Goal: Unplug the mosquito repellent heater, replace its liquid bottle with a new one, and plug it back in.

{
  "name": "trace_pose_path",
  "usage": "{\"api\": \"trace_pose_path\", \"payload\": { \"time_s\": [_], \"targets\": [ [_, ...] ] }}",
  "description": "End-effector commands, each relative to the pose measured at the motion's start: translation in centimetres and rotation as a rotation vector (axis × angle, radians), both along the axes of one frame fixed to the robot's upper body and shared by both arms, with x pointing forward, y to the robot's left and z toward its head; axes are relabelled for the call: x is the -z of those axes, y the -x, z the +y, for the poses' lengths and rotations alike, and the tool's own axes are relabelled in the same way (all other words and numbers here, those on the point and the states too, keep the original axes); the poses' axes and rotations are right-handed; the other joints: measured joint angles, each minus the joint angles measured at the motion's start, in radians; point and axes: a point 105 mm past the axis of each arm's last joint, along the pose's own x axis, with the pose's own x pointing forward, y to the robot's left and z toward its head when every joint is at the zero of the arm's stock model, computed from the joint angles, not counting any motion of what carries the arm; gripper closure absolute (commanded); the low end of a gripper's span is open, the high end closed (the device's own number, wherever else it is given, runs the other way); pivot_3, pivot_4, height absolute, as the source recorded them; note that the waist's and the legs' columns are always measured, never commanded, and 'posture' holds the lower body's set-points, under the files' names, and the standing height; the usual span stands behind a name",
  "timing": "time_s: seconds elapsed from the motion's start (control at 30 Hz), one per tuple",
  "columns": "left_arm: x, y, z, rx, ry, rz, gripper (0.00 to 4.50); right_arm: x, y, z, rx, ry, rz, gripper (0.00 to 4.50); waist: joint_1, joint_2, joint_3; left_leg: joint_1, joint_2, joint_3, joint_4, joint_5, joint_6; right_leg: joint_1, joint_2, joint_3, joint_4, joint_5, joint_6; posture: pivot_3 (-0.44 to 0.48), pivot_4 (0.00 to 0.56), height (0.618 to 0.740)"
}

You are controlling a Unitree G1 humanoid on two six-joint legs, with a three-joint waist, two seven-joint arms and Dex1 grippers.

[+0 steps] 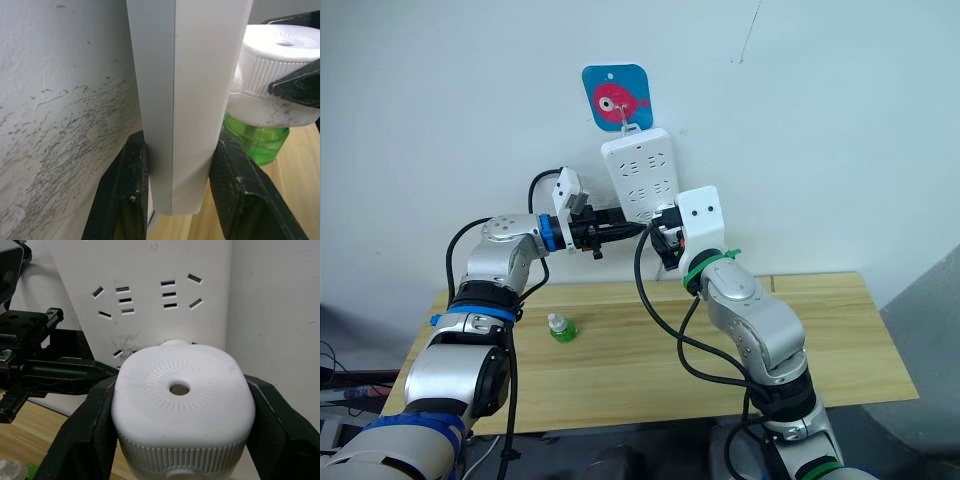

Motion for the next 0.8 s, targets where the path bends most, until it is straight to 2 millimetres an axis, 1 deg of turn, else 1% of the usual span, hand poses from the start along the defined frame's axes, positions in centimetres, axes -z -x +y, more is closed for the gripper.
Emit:
{"api": "trace_pose_path", "payload": {
  "time_s": [0.03, 0.17, 0.3, 0.4, 0.5, 0.6, 0.67, 0.73, 0.77, 0.8],
  "targets": [
    [-0.5, -0.2, -0.5, -0.012, -0.020, -0.060, 3.22, -2.4, 1.2, -0.9, -0.006, -0.002, -0.065, 1.54, 0.001, 0.000, 0.000, 0.000, 0.000, 0.000, 0.000, 0.000, 0.000, 0.000, 0.000, 0.000, 0.000, 0.000, 0.000, -0.177, 0.152, 0.730],
    [-0.1, -0.5, -0.1, -0.046, -0.033, -0.071, 3.22, -2.5, 3.6, -1.6, -0.073, 0.031, -0.033, 1.54, -0.002, 0.000, 0.000, -0.001, -0.001, -0.001, -0.001, 0.000, 0.000, 0.000, -0.001, -0.001, -0.002, 0.000, 0.000, -0.188, 0.158, 0.730],
    [0.0, -0.6, 0.1, -0.061, -0.040, -0.080, 3.22, -2.5, 4.8, -2.1, -0.102, 0.052, -0.012, 1.54, -0.007, 0.000, 0.000, -0.001, -0.001, -0.001, 0.000, -0.001, 0.001, 0.000, -0.001, -0.001, -0.001, 0.000, 0.000, -0.195, 0.157, 0.730],
    [0.2, -0.7, 0.7, -0.086, -0.052, -0.086, 3.22, -2.9, 5.1, -2.8, -0.103, 0.057, -0.011, 1.54, -0.010, 0.000, 0.000, 0.001, -0.001, -0.001, 0.001, 0.000, 0.001, 0.000, -0.001, 0.000, 0.004, 0.000, 0.000, -0.204, 0.152, 0.730],
    [0.6, 0.1, 1.9, -0.074, -0.055, -0.085, 3.22, -3.5, 4.8, -3.7, -0.079, 0.033, -0.021, 1.54, -0.021, 0.001, 0.000, 0.004, -0.001, 0.000, 0.002, 0.000, 0.001, 0.001, -0.001, 0.001, 0.009, 0.000, 0.000, -0.209, 0.150, 0.730],
    [0.1, 0.4, 3.1, -0.105, -0.014, -0.126, 3.22, -3.8, 4.6, -4.2, -0.060, 0.008, -0.026, 1.54, -0.041, 0.001, 0.000, 0.010, -0.001, 0.001, 0.001, 0.000, 0.000, 0.004, 0.000, 0.002, 0.011, 0.000, 0.000, -0.209, 0.150, 0.730],
    [0.4, 0.7, 4.1, -0.135, -0.018, -0.130, 2.49, -4.1, 4.5, -4.4, -0.045, -0.006, -0.038, 1.54, -0.050, 0.001, 0.001, 0.011, 0.000, 0.002, 0.000, 0.000, 0.000, 0.004, 0.000, 0.002, 0.011, 0.000, 0.000, -0.222, 0.146, 0.730],
    [0.8, 1.2, 5.5, -0.178, -0.049, -0.171, 1.98, -4.5, 4.5, -4.5, -0.032, -0.028, -0.057, 1.54, -0.069, 0.001, 0.001, 0.011, 0.001, 0.003, 0.000, 0.000, 0.000, 0.004, 0.000, 0.003, 0.012, 0.000, 0.000, -0.228, 0.145, 0.730],
    [1.0, 1.6, 6.4, -0.213, -0.061, -0.200, 1.60, -4.7, 4.4, -4.6, -0.026, -0.039, -0.064, 1.54, -0.078, 0.001, 0.001, 0.011, 0.001, 0.003, -0.001, 0.000, 0.000, 0.003, 0.000, 0.004, 0.012, 0.000, 0.000, -0.228, 0.145, 0.730],
    [1.0, 1.8, 7.0, -0.237, -0.068, -0.220, 1.31, -4.7, 4.4, -4.6, -0.022, -0.045, -0.068, 1.54, -0.083, 0.002, 0.001, 0.012, 0.001, 0.003, -0.001, 0.000, 0.000, 0.003, 0.000, 0.005, 0.012, 0.000, 0.000, -0.230, 0.145, 0.730]
  ]
}}
